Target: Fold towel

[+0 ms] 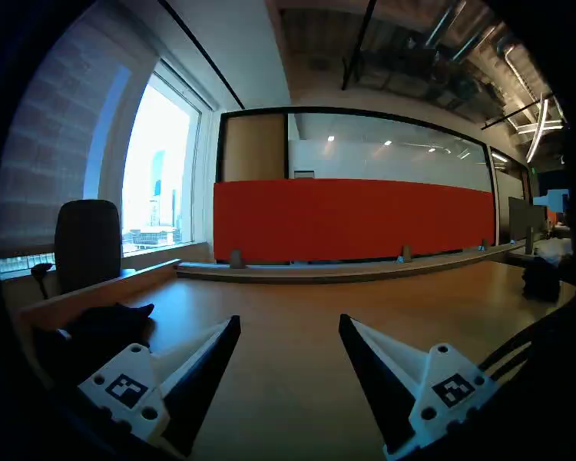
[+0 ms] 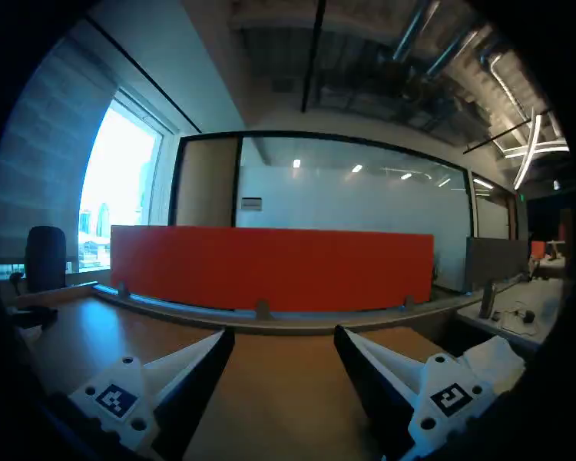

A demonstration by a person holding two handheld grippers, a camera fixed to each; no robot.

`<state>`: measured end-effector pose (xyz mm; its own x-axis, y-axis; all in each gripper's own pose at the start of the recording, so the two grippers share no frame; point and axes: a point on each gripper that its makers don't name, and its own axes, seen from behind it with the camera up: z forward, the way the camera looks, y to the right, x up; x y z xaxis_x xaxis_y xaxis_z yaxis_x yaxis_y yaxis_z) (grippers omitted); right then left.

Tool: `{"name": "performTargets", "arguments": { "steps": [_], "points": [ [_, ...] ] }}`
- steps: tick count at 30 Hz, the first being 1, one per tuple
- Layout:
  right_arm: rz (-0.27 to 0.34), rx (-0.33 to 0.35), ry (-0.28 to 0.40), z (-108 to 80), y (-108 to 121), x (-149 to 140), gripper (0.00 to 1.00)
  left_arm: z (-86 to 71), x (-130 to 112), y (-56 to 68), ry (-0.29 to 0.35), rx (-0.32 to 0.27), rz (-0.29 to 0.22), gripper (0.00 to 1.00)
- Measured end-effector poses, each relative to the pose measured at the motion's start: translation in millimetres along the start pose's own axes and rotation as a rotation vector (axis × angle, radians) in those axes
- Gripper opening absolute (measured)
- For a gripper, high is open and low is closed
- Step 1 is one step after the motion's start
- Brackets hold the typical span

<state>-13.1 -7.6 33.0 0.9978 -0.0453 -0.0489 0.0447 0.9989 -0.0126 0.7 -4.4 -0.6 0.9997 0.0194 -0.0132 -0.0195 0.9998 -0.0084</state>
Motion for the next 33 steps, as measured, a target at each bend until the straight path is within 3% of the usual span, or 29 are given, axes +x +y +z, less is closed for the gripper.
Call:
{"name": "performTargets", "arguments": {
  "steps": [9, 27, 33],
  "points": [
    [0.014, -0.005, -0.019, -4.7, 8, -32, 1.0, 0.2, 0, 0.8, 0.0, 0.0, 0.0, 0.95],
    [0.102, 0.001, -0.048, -15.6, 17, -87, 1.0, 0.7, 0, 1.8, 0.0, 0.0, 0.0, 0.95],
    [0.09, -0.009, -0.045, -20.0, 24, -97, 1.0, 0.9, 0, 2.0, 0.0, 0.0, 0.0, 0.95]
  ]
}}
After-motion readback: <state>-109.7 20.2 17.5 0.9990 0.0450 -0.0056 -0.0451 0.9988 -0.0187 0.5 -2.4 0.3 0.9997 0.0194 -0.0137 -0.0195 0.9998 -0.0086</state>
